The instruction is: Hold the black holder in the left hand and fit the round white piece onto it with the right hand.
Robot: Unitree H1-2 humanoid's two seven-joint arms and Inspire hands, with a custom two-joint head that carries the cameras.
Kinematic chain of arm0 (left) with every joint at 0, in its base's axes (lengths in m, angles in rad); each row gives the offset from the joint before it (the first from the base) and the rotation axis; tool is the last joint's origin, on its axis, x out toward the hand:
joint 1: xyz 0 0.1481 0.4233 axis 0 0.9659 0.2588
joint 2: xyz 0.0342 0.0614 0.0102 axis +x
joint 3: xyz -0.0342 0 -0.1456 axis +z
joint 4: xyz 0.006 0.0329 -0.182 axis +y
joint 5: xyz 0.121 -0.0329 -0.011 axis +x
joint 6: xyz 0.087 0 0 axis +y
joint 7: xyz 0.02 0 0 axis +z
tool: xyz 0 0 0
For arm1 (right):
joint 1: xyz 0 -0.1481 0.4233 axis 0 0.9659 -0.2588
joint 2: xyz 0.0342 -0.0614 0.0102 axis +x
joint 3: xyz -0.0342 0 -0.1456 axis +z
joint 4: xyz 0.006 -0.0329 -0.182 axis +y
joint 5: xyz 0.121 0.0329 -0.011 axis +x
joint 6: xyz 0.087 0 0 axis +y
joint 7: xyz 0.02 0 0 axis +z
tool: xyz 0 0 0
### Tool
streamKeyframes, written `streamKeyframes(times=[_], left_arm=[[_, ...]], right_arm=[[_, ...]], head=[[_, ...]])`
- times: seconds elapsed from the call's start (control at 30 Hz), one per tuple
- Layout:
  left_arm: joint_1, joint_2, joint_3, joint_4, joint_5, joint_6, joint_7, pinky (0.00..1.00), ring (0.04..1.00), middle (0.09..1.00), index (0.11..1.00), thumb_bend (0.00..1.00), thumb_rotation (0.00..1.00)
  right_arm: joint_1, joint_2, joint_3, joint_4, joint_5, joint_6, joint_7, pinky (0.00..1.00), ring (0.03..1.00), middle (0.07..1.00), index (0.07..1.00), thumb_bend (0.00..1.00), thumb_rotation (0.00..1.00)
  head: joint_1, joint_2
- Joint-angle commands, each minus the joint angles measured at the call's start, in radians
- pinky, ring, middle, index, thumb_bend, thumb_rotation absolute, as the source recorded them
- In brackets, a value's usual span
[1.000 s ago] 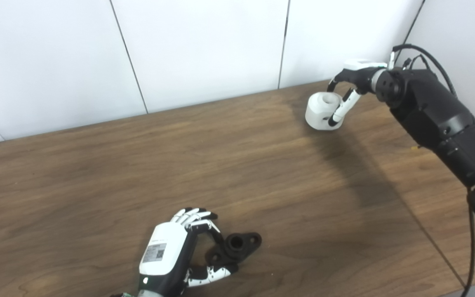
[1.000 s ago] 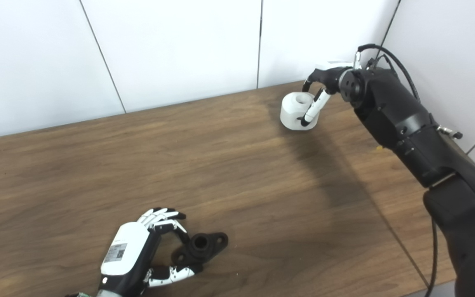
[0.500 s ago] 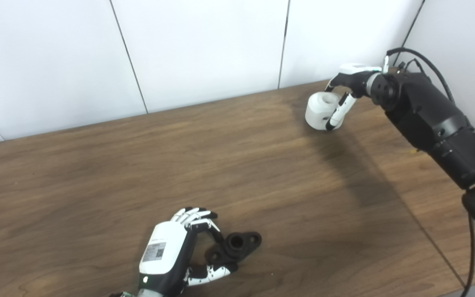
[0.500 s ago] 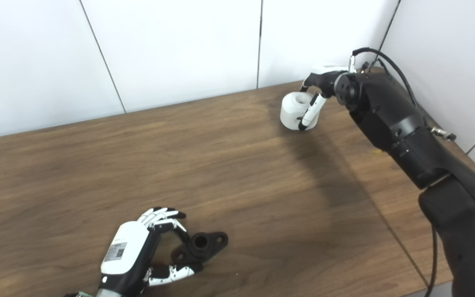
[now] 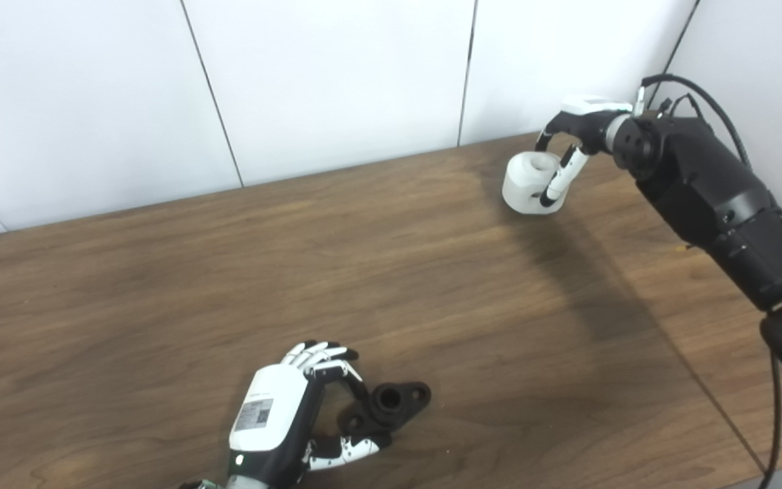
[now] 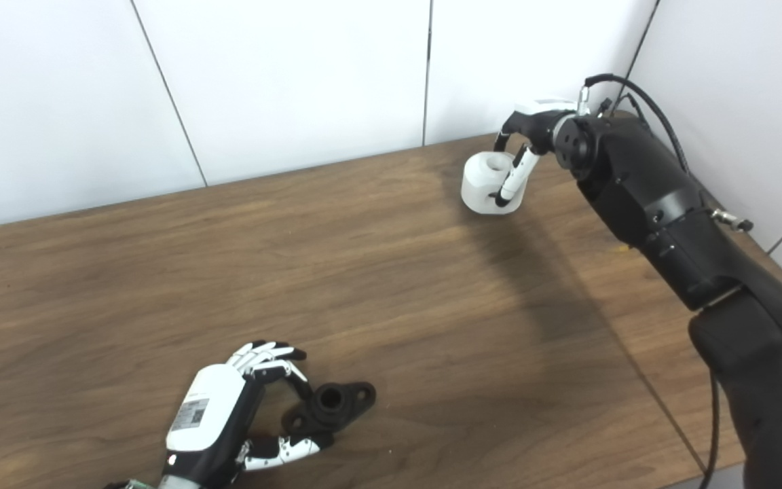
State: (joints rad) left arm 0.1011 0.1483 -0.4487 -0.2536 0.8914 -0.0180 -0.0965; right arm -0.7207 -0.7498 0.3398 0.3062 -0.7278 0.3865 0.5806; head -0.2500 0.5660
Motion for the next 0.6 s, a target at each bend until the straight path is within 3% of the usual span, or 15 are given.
streamKeyframes(times=[0.0, 0.57], left_arm=[[0.025, 0.007, -0.001, 0.024, -0.008, 0.053, -0.063, 0.89, 0.839, 0.778, 0.485, 0.52, 0.05], [0.024, 0.01, -0.001, 0.025, -0.018, 0.05, -0.067, 0.87, 0.829, 0.774, 0.485, 0.52, 0.05]], right_arm=[[-0.036, -0.028, -0.026, -0.02, -0.004, -0.018, -0.037, 1.0, 1.0, 0.929, 0.709, 0.84, 0.26], [-0.035, -0.026, -0.024, -0.01, 0.01, -0.02, -0.027, 1.0, 1.0, 0.92, 0.677, 0.86, 0.23]], head=[[0.001, 0.001], [0.004, 0.004]])
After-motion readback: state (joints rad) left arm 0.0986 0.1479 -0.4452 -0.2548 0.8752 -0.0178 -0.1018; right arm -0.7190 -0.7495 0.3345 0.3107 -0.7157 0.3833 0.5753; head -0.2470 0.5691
